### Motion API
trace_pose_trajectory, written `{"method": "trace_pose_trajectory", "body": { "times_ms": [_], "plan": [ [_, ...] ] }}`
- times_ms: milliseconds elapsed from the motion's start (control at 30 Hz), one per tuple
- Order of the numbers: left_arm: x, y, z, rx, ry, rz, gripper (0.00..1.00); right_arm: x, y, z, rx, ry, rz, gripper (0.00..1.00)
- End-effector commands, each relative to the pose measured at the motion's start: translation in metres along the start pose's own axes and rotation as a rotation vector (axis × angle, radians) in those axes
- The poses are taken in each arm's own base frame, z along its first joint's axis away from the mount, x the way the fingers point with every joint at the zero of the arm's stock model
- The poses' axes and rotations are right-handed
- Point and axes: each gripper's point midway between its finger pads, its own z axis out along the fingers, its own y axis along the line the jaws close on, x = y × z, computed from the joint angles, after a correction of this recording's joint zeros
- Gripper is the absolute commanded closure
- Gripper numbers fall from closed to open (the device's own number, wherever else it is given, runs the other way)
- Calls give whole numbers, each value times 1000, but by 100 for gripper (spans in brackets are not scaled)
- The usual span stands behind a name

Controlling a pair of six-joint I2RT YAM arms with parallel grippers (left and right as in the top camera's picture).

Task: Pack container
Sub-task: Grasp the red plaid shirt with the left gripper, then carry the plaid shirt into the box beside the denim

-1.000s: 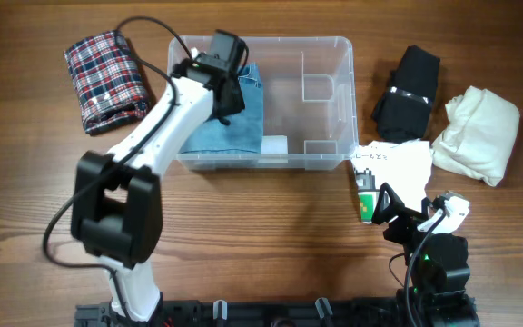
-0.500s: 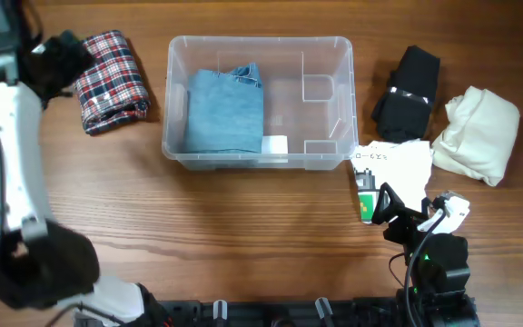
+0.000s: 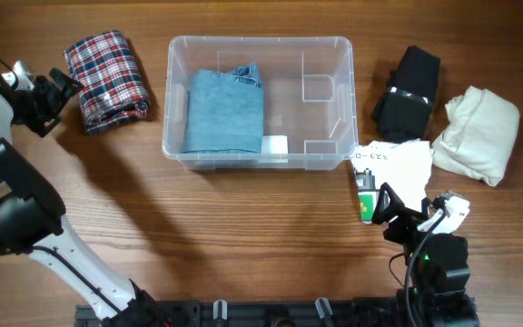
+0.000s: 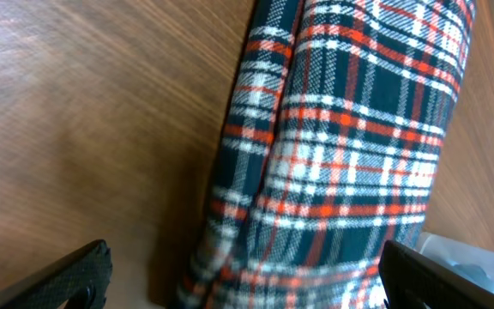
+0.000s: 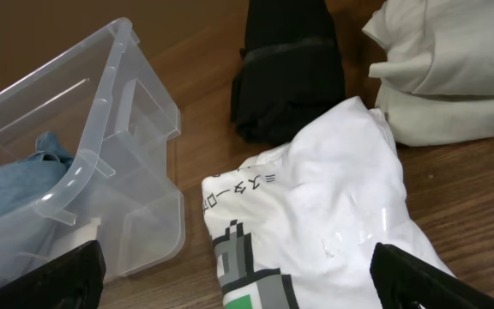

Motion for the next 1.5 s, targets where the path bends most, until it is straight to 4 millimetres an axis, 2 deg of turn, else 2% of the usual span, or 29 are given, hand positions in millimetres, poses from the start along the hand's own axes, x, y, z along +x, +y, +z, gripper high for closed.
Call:
{"method": "trace_pose_trajectory", "body": {
  "times_ms": [0, 133, 167, 267, 333, 467, 533, 633, 667, 800, 867, 900, 933, 1000, 1067, 1100, 1167, 1400, 1467],
  "plan": [
    [7, -4, 21, 86, 42, 26, 2, -1, 0, 0, -4, -6, 11, 0],
    [17, -1, 42, 96, 82, 21, 9, -1, 0, 0, -4, -6, 11, 0],
    [22, -2, 52, 96, 99, 26, 14, -1, 0, 0, -4, -6, 11, 0],
    [29, -6, 64, 97, 122, 39, 33, -1, 0, 0, -4, -6, 11, 0],
    [32, -8, 67, 78, 127, 48, 59, -1, 0, 0, -4, -6, 11, 0],
    [40, -8, 65, 65, 156, 10, 82, -1, 0, 0, -4, -6, 11, 0],
    [42, -11, 58, 64, 164, 23, 87, -1, 0, 0, -4, -6, 11, 0],
    [41, -26, 26, 69, 154, 85, 96, -1, 0, 0, -4, -6, 11, 0],
    [39, -37, 10, 85, 138, 95, 96, -1, 0, 0, -4, -6, 11, 0],
    [41, -110, -78, 235, 44, 180, 96, -1, 0, 0, -4, -6, 11, 0],
    [52, -146, -127, 265, -19, 229, 96, -1, 0, 0, -4, -6, 11, 0],
    [65, -175, -161, 293, -68, 265, 96, -1, 0, 0, -4, -6, 11, 0],
    [75, -193, -180, 315, -96, 277, 96, -1, 0, 0, -4, -6, 11, 0],
    [99, -228, -208, 367, -125, 316, 96, -1, 0, 0, -4, -6, 11, 0],
    [125, -259, -220, 413, -117, 351, 96, -1, 0, 0, -4, -6, 11, 0],
    [141, -274, -218, 418, -98, 364, 96, -1, 0, 0, -4, -6, 11, 0],
    [163, -291, -208, 393, -71, 376, 96, -1, 0, 0, -4, -6, 11, 0],
    [260, -374, -112, 296, -2, 408, 96, -1, 0, 0, -4, -6, 11, 0],
    [283, -390, -84, 290, 14, 408, 96, -1, 0, 0, -4, -6, 11, 0]
  ]
}}
